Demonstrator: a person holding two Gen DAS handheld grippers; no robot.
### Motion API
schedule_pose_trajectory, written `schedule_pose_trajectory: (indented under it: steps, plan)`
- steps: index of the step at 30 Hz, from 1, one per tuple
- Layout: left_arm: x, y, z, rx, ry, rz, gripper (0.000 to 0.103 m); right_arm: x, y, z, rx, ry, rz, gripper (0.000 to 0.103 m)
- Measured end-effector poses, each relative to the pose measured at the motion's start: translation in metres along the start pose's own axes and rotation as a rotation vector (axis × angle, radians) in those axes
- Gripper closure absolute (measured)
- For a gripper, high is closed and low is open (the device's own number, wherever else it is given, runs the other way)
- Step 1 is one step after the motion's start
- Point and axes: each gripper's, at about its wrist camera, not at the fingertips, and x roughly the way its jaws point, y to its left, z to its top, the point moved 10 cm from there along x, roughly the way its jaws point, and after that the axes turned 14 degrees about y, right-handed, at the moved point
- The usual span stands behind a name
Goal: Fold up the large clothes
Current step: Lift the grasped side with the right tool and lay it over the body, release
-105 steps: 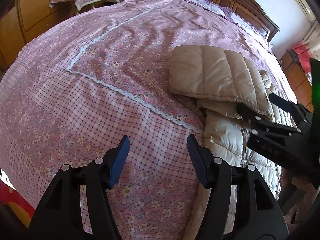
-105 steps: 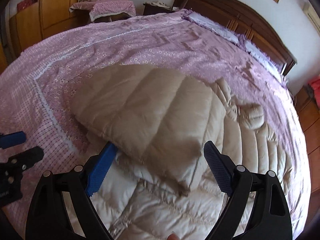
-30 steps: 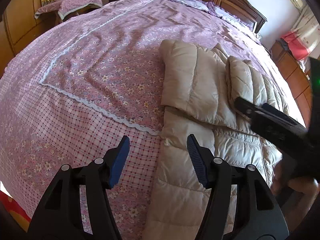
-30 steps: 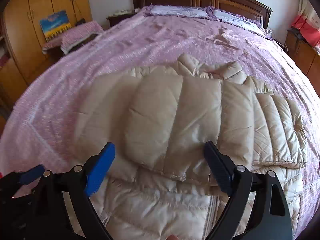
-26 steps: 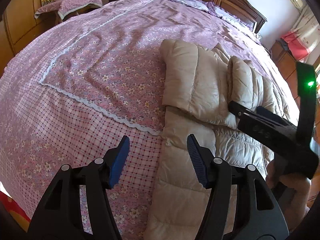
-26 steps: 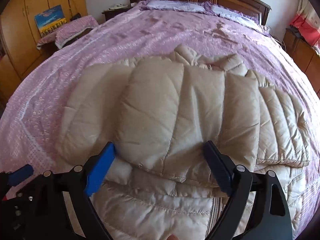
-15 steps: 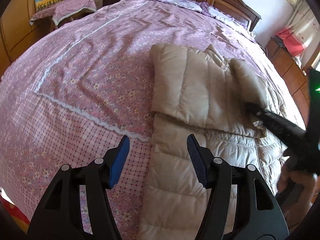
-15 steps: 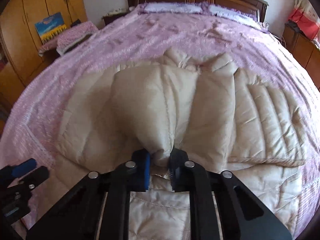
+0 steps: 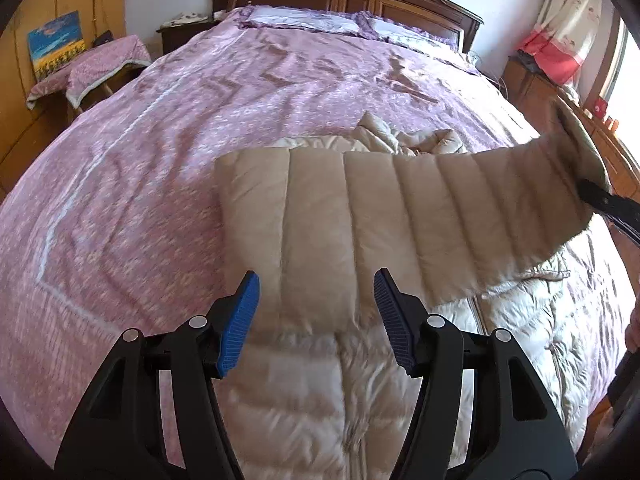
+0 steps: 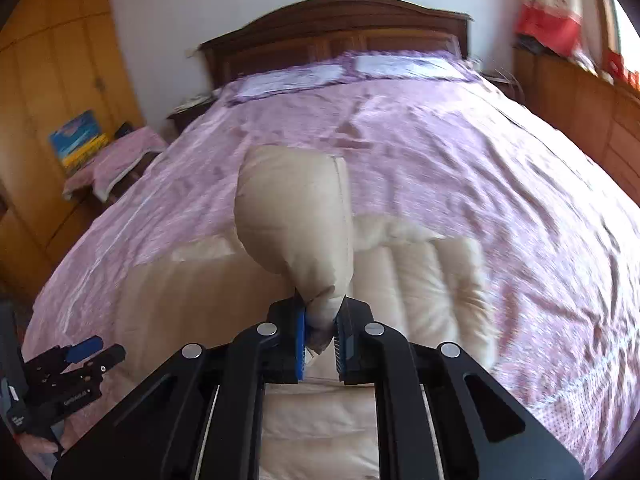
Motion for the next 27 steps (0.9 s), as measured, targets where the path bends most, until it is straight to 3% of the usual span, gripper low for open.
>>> schedule_pose_trajectory:
  steps: [5,10,11,13,15,16,21,27]
  plan:
    - [0.032,-0.001,0.006,-0.009,0.038,0.037,0.043,0.032,-0.046,-0.028,0.088,0.090,0.004,0.091]
    - [0.048,0.000,0.005,-0.016,0.053,0.051,0.043,0.064,-0.066,-0.054,0.123,0.148,0.009,0.088]
    - [0.050,0.000,0.005,-0.011,0.054,0.059,0.043,0.068,-0.069,-0.057,0.138,0.155,0.015,0.084]
    - [0.051,-0.001,0.004,0.000,0.054,0.077,0.042,0.067,-0.073,-0.059,0.158,0.151,0.026,0.065]
    - [0.052,-0.001,0.004,0.003,0.052,0.080,0.042,0.057,-0.075,-0.060,0.153,0.122,0.006,0.040]
    - [0.051,-0.001,0.004,0.002,0.052,0.078,0.042,0.051,-0.075,-0.059,0.141,0.108,-0.001,0.037]
    - [0.048,0.002,0.004,-0.007,0.049,0.063,0.042,0.033,-0.078,-0.059,0.068,0.075,-0.042,0.036]
    - [0.021,0.020,0.016,-0.052,0.000,0.028,0.042,0.037,-0.103,-0.045,0.112,0.069,-0.072,0.036]
